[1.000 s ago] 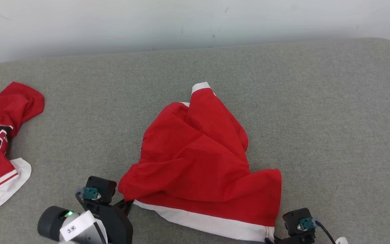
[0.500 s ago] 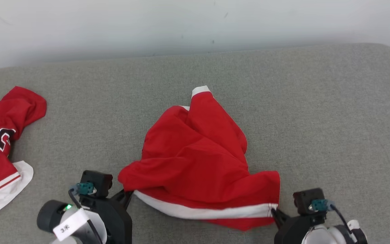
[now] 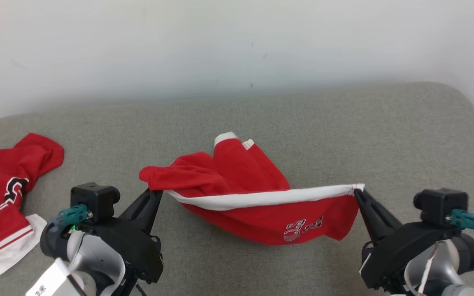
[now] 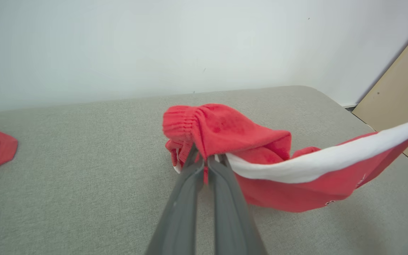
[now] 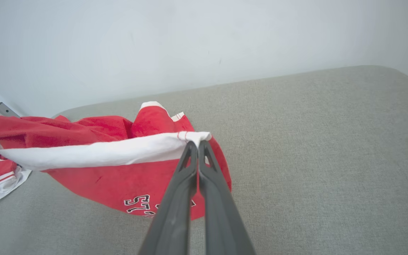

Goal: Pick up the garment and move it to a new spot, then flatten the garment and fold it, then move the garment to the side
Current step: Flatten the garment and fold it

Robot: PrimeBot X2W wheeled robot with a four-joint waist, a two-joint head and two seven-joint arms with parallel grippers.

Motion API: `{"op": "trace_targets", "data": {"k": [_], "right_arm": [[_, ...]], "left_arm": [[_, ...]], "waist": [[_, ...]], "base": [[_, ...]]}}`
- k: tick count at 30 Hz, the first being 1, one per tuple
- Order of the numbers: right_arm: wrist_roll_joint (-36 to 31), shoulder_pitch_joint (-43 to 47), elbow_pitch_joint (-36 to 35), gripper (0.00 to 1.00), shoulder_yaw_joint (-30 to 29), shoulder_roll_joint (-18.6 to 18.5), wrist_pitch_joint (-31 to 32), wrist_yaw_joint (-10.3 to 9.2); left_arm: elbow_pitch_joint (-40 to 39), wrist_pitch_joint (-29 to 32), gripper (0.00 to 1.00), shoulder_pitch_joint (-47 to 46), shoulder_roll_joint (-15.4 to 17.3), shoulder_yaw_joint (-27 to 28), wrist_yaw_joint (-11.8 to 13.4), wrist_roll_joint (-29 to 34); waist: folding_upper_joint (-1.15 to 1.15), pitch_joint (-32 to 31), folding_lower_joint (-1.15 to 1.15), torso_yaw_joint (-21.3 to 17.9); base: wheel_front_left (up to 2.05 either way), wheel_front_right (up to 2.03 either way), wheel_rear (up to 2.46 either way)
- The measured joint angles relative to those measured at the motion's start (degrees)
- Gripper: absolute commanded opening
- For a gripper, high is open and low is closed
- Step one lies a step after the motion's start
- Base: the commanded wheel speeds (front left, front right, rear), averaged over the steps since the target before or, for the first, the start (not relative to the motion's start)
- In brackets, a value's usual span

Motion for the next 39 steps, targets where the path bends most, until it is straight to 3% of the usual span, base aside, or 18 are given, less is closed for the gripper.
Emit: {"op": "trace_targets", "data": {"k": [5,14,18,22,25,28,31,33,36,39], "right_arm": [[1.15,-0.49,-5.57,0.00,-1.68,0.03,-1.82,0.19],[1.87,-7.72,-14.91,0.00,-5.46,-0.12,-7.09,0.81],[2.03,-10.54,-9.09,0.00,-5.06,-1.56,-6.49,2.25],[3.47,-14.61,2.43,0.00,-2.74,-2.94,-4.43,4.49],[3.38,-23.94,13.82,0.00,-1.31,-3.32,-3.94,5.78],[2.25,-38.85,23.30,0.00,-1.31,-3.41,-5.52,6.69],[1.72,-52.21,24.20,0.00,-4.27,-3.36,-10.24,6.65],[1.66,-56.45,21.85,0.00,-5.25,-3.89,-12.98,6.80],[0.58,-55.98,21.99,0.00,-4.78,-5.90,-14.45,7.88],[-0.27,-47.12,23.43,0.00,-1.91,-7.20,-12.92,10.00]], "left_arm": [[-4.60,-1.37,0.00,1.12,-0.21,0.25,0.21,-0.27],[-13.83,-3.59,0.00,2.50,-5.61,0.87,0.43,-6.98],[-12.18,-2.00,0.00,2.12,-6.03,1.12,0.44,-9.00],[-5.00,0.73,0.00,-1.12,-5.57,2.00,0.99,-9.00],[3.24,1.81,0.00,-8.20,-5.94,4.65,2.23,-8.84],[11.01,1.37,0.00,-20.15,-7.44,7.32,3.50,-8.29],[12.83,-1.49,0.00,-32.54,-9.22,8.69,3.83,-7.31],[12.28,-3.47,0.00,-37.93,-9.92,9.02,3.96,-7.28],[13.46,-4.71,0.00,-39.18,-10.03,9.37,3.89,-7.31],[17.83,-3.76,0.00,-33.15,-9.44,7.53,3.35,-7.30]], "waist": [[0.00,-2.37,0.00,-0.78],[0.00,-3.68,0.00,-3.39],[0.00,-3.13,0.00,-4.26],[0.00,-1.45,0.00,-4.76],[0.01,0.39,0.01,-5.05],[0.01,2.47,0.02,-5.34],[0.00,4.47,0.03,-5.50],[0.00,5.66,0.02,-5.44],[0.00,7.08,0.02,-5.03],[0.00,7.89,0.02,-4.34]], "base": [[0.00,0.00,0.00],[0.00,0.00,0.00],[0.00,0.00,0.00],[0.00,0.00,0.00],[0.00,0.00,0.00],[0.00,0.00,0.00],[0.00,0.00,0.00],[0.00,0.00,0.00],[0.00,0.00,0.00],[0.00,0.00,0.00]]}}
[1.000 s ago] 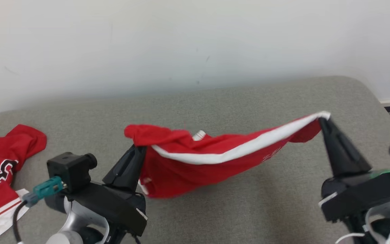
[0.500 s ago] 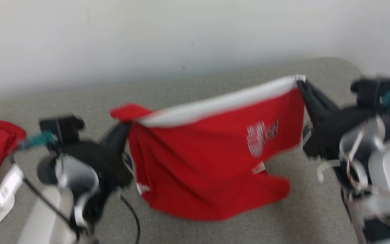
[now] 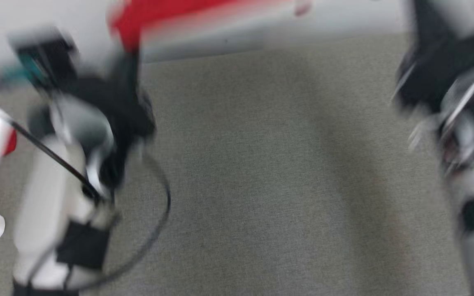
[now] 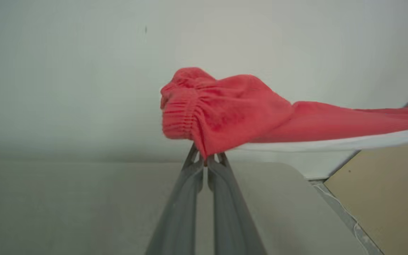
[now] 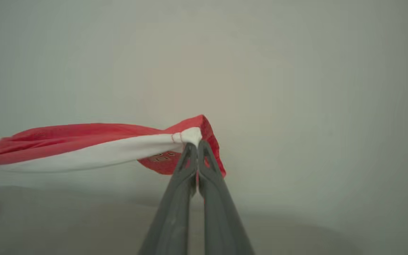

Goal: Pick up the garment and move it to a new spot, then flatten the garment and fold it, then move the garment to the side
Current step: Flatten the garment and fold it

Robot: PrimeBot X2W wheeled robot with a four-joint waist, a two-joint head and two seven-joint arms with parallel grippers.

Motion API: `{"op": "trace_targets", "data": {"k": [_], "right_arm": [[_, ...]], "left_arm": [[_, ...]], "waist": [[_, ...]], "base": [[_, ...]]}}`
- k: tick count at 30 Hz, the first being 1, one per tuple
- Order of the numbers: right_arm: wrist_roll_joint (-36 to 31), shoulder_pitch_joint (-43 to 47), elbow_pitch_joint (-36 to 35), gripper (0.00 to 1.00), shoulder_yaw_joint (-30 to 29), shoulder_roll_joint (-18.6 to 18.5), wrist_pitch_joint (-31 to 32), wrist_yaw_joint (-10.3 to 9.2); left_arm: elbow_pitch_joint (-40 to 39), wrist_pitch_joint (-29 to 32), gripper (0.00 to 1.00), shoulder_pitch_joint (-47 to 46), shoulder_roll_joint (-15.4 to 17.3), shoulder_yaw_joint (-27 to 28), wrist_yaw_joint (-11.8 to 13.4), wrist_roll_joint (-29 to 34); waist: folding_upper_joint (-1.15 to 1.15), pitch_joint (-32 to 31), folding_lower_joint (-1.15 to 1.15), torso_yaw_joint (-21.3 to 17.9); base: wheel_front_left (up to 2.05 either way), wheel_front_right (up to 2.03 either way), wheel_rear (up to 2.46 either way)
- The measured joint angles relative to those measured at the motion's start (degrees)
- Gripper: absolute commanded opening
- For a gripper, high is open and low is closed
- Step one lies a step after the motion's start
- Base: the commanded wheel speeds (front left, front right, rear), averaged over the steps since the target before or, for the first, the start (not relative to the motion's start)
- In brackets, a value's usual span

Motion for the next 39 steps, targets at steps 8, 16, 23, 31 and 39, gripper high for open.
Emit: {"op": "trace_targets", "data": {"k": [8,16,23,31,39], "right_arm": [[0.15,23.07,4.93,0.00,7.11,4.20,4.38,0.29],[-0.16,24.41,7.95,0.00,6.82,2.80,5.27,0.21],[-0.18,26.61,9.34,0.00,5.42,2.43,4.97,-0.05],[-0.01,33.19,8.72,0.00,4.85,2.16,4.68,-0.65],[0.74,43.00,3.88,0.00,4.37,1.66,5.34,-1.32]], "left_arm": [[12.78,5.59,0.00,18.39,2.82,-2.94,-0.86,-0.47],[20.08,7.32,0.00,15.18,2.35,-1.79,-1.68,-2.00],[23.63,7.71,0.00,15.15,2.11,-4.16,-3.76,-1.59],[24.72,7.72,0.00,18.92,1.93,-6.15,-6.49,-1.35],[23.96,7.70,0.00,23.99,2.71,-7.91,-8.50,-1.29]], "waist": [[0.00,2.27,-0.01,-0.28],[0.00,3.50,-0.01,-3.38],[0.00,0.93,-0.02,-3.28],[0.00,-3.21,-0.02,-1.51],[-0.01,-6.95,-0.03,0.82]], "base": [[0.00,0.00,0.00],[0.00,0.00,0.00],[0.00,0.00,0.00],[0.00,0.00,0.00],[0.00,0.00,0.00]]}}
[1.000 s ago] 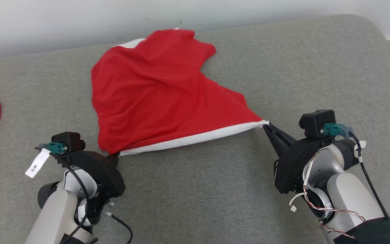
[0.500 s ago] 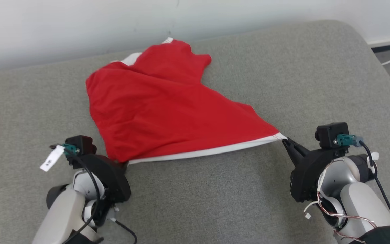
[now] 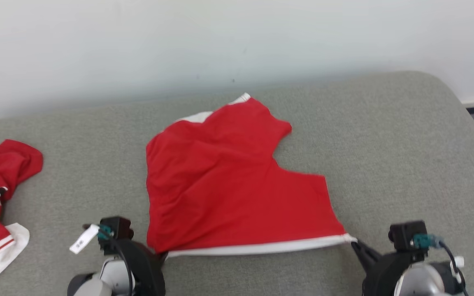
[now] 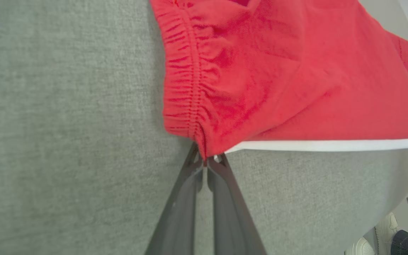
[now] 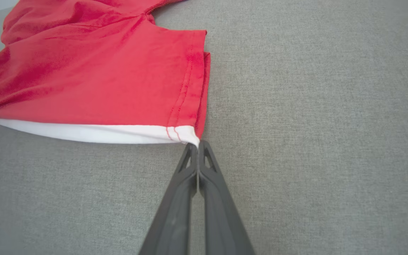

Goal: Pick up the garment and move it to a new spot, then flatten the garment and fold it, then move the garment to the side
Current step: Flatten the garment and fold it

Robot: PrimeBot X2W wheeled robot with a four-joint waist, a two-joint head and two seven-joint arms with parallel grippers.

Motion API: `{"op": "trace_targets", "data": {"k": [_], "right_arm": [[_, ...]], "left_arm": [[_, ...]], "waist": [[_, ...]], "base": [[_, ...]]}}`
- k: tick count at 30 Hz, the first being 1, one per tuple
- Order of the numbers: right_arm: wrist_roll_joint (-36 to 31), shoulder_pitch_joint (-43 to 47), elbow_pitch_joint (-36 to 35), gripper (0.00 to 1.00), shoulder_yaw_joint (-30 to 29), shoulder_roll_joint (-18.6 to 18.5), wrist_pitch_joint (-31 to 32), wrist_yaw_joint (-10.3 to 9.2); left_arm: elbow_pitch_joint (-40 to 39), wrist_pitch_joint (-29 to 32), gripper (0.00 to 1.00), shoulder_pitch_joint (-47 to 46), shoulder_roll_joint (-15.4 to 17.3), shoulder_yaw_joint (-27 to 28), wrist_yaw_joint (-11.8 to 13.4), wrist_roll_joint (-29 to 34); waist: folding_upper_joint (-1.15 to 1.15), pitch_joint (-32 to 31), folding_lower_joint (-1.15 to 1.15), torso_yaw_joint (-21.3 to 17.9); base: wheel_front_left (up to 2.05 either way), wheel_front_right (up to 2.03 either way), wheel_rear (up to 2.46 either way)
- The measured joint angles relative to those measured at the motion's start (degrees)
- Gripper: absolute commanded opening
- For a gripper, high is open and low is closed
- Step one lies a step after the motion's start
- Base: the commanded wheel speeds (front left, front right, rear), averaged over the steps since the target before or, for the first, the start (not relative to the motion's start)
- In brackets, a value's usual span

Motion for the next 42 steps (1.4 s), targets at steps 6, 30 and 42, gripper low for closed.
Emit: {"op": "trace_targets", "data": {"k": [6,30,42], "right_arm": [[0.74,7.30,-5.90,0.00,0.66,0.12,1.57,-0.35],[2.99,22.15,-22.52,0.00,-0.55,-1.65,11.03,-4.11],[3.53,22.37,-24.95,1.00,-1.24,-1.99,14.11,-5.30]], "left_arm": [[-2.12,0.03,0.00,5.35,2.30,-0.58,-0.54,0.02],[-16.96,4.33,0.00,14.99,7.48,-4.45,-2.04,0.42],[-21.87,5.79,1.00,16.35,8.32,-3.88,-0.96,0.22]], "waist": [[0.00,-3.01,0.00,1.32],[0.00,-2.33,0.01,1.85],[0.00,-1.39,0.01,2.07]], "base": [[0.00,0.00,0.00],[0.00,0.00,0.00],[0.00,0.00,0.00]]}}
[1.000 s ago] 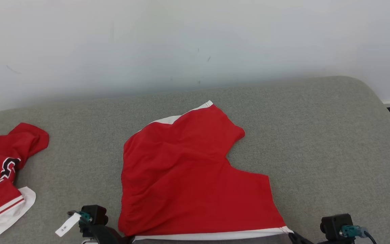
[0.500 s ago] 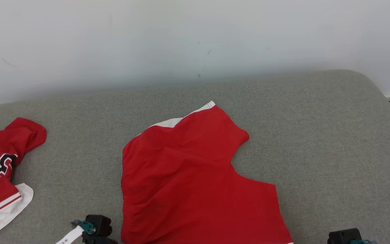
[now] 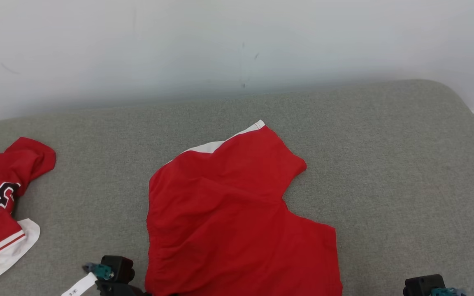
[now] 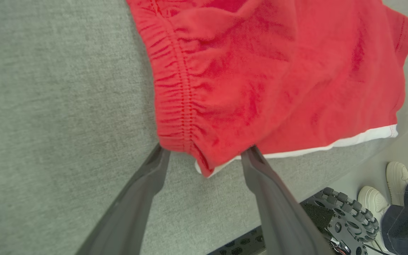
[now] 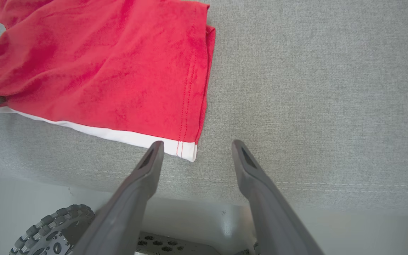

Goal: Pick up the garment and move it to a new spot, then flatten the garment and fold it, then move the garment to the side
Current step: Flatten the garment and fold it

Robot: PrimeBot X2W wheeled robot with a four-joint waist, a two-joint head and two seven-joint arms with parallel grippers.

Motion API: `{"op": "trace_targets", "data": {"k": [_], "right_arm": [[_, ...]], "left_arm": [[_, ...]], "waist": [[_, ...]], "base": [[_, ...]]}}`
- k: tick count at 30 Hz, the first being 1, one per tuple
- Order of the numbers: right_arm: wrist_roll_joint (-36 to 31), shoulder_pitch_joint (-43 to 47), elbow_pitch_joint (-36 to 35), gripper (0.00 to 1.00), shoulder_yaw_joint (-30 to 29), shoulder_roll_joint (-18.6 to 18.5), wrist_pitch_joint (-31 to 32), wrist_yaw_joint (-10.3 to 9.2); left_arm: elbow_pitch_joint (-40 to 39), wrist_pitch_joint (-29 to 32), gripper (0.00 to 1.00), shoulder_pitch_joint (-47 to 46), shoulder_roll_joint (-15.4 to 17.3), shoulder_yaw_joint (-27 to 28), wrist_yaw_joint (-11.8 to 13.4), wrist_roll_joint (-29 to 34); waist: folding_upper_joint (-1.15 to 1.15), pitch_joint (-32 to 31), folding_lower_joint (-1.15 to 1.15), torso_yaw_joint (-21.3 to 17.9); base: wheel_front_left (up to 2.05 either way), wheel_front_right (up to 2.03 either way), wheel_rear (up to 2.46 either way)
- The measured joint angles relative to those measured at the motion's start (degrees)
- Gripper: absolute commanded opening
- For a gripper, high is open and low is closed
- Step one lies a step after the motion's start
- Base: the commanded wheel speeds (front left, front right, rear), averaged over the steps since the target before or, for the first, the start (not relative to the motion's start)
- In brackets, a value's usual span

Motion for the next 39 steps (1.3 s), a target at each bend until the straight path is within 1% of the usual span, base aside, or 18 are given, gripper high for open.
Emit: {"op": "trace_targets", "data": {"k": [3,7,12,14,18,20,24,26,30,31,34,39], "right_arm": [[0.05,-0.16,-0.02,1.00,-0.14,-0.01,0.47,-0.01],[0.03,-0.21,-0.10,1.00,-0.99,-0.20,0.51,-0.34],[-0.63,-0.92,-0.26,1.00,-2.89,-0.22,-0.98,-1.34],[-0.64,-2.33,-0.26,1.00,-3.36,-0.09,-2.13,-1.34],[-0.93,-5.65,-0.35,1.00,-4.35,1.88,-7.13,-1.77],[-1.14,-7.53,-0.24,1.00,-4.71,3.07,-9.89,-1.82],[-1.36,-10.77,0.93,1.00,-3.93,4.61,-15.24,-1.67],[-3.14,-11.66,3.63,1.00,-4.14,4.50,-18.58,-1.45],[-4.17,-12.50,6.65,1.00,-3.88,4.26,-22.40,-0.60],[-4.19,-12.94,7.54,1.00,-3.88,4.24,-23.20,-0.34],[-4.25,-13.31,9.11,1.00,-3.91,4.22,-25.54,0.29],[-4.42,-13.22,12.24,1.00,-5.26,3.55,-28.41,0.33]], "left_arm": [[-1.03,-0.27,1.00,0.52,-0.20,0.82,0.70,-0.22],[-2.50,-0.85,1.00,2.76,-0.20,1.99,2.41,-0.25],[-4.72,-2.48,1.00,4.52,0.35,3.72,4.63,-0.20],[-6.02,-4.20,1.00,4.63,0.36,4.89,5.67,-0.13],[-10.02,-10.03,1.00,4.28,-0.08,8.42,7.87,0.75],[-11.59,-13.39,1.00,4.02,-0.88,10.02,9.33,1.29],[-13.78,-18.52,1.00,3.52,-0.94,11.14,9.82,4.12],[-14.21,-21.52,1.00,3.47,-1.46,11.76,10.70,5.48],[-15.46,-24.99,1.00,4.57,-1.48,12.66,11.24,8.60],[-15.45,-25.49,1.00,4.98,-1.46,12.66,11.59,9.04],[-15.52,-26.50,1.00,6.49,-1.45,12.61,11.61,10.51],[-15.63,-27.03,1.00,8.24,-0.88,12.28,11.62,11.96]], "waist": [[0.00,-0.24,0.00,0.06],[0.00,-1.08,0.00,0.27],[0.00,-2.45,0.00,0.82],[0.00,-3.01,0.00,1.14],[0.00,-4.07,0.00,1.97],[0.00,-4.58,0.00,2.39],[0.00,-5.75,0.00,2.96],[0.00,-6.72,0.00,3.16],[0.00,-8.05,0.00,3.22],[0.00,-8.39,0.00,3.17],[0.00,-9.26,0.00,2.96],[0.00,-9.84,0.00,2.49]], "base": [[0.00,0.00,0.00],[0.00,0.00,0.00],[0.00,0.00,0.00],[0.00,0.00,0.00],[0.00,0.00,0.00],[0.00,0.00,0.00],[0.00,0.00,0.00],[0.00,0.00,0.00],[0.00,0.00,0.00],[0.00,0.00,0.00],[0.00,0.00,0.00],[0.00,0.00,0.00]]}}
